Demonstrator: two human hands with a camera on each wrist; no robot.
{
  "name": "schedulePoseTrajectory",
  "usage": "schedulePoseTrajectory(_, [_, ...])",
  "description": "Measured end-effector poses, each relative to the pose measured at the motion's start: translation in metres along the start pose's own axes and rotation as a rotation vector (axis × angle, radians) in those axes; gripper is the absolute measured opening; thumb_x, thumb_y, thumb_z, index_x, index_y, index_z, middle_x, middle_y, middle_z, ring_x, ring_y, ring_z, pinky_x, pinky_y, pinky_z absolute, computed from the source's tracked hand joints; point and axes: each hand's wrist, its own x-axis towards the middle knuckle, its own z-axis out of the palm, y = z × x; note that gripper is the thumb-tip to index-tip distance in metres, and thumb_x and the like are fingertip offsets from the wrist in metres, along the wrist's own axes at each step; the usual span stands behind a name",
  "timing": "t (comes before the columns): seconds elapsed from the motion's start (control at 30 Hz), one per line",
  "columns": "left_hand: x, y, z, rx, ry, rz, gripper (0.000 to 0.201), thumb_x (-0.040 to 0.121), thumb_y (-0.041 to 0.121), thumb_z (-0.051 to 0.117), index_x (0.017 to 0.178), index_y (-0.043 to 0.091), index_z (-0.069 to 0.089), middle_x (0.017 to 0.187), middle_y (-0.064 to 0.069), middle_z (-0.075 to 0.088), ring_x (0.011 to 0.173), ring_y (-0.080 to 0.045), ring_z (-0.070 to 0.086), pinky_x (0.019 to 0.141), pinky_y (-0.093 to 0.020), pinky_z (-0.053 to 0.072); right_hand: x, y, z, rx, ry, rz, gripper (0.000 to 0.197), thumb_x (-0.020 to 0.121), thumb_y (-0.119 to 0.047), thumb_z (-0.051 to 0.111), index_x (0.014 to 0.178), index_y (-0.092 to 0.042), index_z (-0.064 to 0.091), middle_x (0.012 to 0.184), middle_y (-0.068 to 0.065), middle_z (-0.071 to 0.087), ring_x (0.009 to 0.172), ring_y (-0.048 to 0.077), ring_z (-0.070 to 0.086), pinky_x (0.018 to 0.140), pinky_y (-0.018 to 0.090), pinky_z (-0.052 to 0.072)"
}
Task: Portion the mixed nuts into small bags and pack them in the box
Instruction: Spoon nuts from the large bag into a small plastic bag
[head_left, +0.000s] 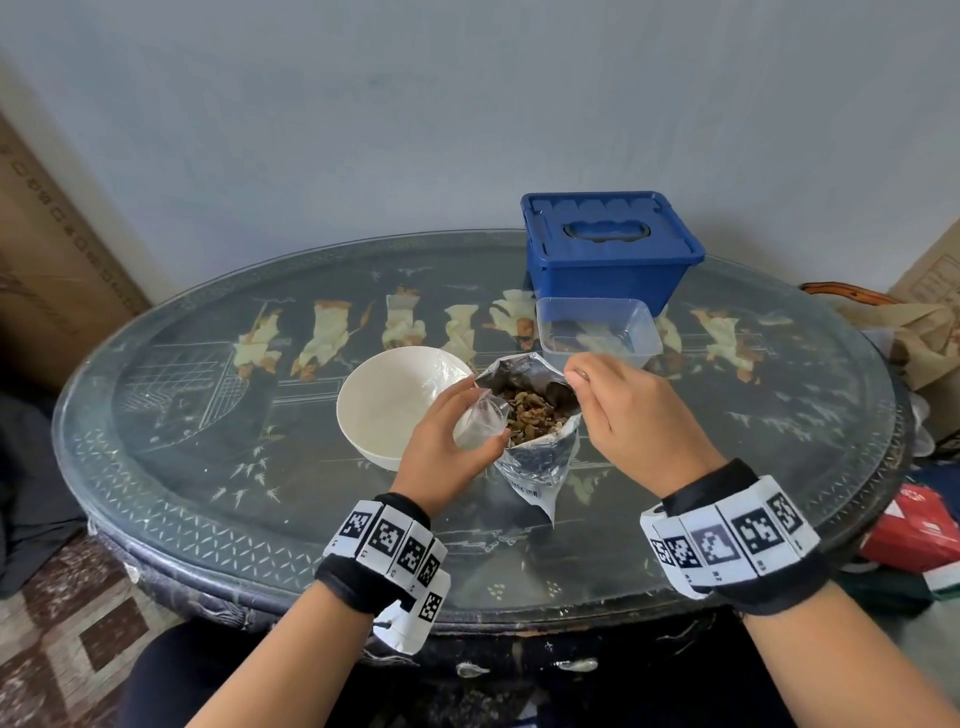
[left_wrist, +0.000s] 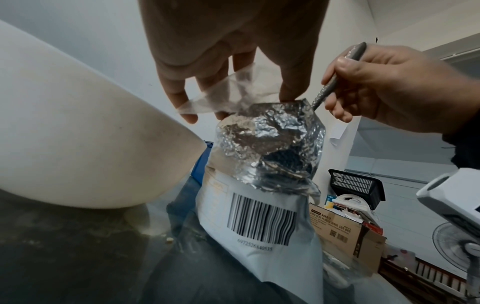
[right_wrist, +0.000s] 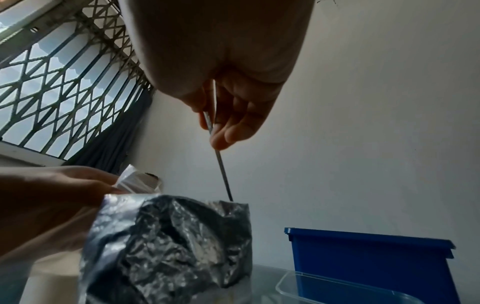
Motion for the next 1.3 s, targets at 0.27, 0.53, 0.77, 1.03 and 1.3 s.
schedulePoseTrajectory(0.27, [0.001,0.001,0.000,-0.018,-0.023,-0.001,0.044,0.078,0.025,0.072,0.120,0.022,0.058,0.138,0.007,0.046,0.125,-0.004,0.042,0.108,-0.024,0.032,0.004,0.002,0.005,-0.008,-0.027,0.171,0.030,0.094,-0.020,0.031,0.079,-0.004,0.052,0.053,-0.007,0.035,0.041,0.012,0.030,0.041,0.009,0.014])
schedulePoseTrajectory(0.53, [0.007,0.001,-0.002,-0.035,-0.055,-0.005,0.044,0.078,0.025,0.072,0.120,0.024,0.058,0.139,0.009,0.046,0.125,-0.005,0.043,0.109,-0.029,0.033,0.002,0.013,0.023,0.167,0.061,0.511,0.025,0.099,-0.015,0.035,0.089,0.000,0.053,0.070,0.016,0.063,0.063,0.029,0.059,0.057,0.035,0.047])
schedulePoseTrajectory(0.77, [0.014,-0.001,-0.004,-0.056,-0.084,-0.008,0.045,0.077,0.025,0.073,0.119,0.025,0.058,0.137,0.009,0.049,0.122,-0.008,0.048,0.108,-0.033,0.036,0.001,0.017,0.029,0.317,0.187,0.769,0.029,0.099,-0.018,0.031,0.088,-0.001,0.051,0.074,0.020,0.064,0.067,0.033,0.062,0.068,0.042,0.051])
schedulePoseTrajectory(1.03, [0.020,-0.005,-0.010,-0.043,-0.109,-0.007,0.045,0.078,0.025,0.072,0.121,0.023,0.057,0.137,0.009,0.049,0.123,-0.006,0.047,0.109,-0.032,0.035,0.007,-0.001,0.040,0.365,0.179,0.760,0.029,0.099,-0.018,0.031,0.088,0.000,0.051,0.075,0.019,0.062,0.067,0.034,0.061,0.069,0.044,0.051])
schedulePoseTrajectory(1.3, [0.018,-0.005,-0.012,-0.059,-0.103,-0.038,0.049,0.078,0.026,0.073,0.124,0.026,0.054,0.134,0.008,0.052,0.122,-0.004,0.047,0.107,-0.023,0.035,0.001,0.000,0.035,0.556,0.188,0.914,0.024,0.100,-0.014,0.031,0.084,-0.008,0.049,0.063,0.006,0.059,0.042,0.003,0.055,0.049,0.018,0.047])
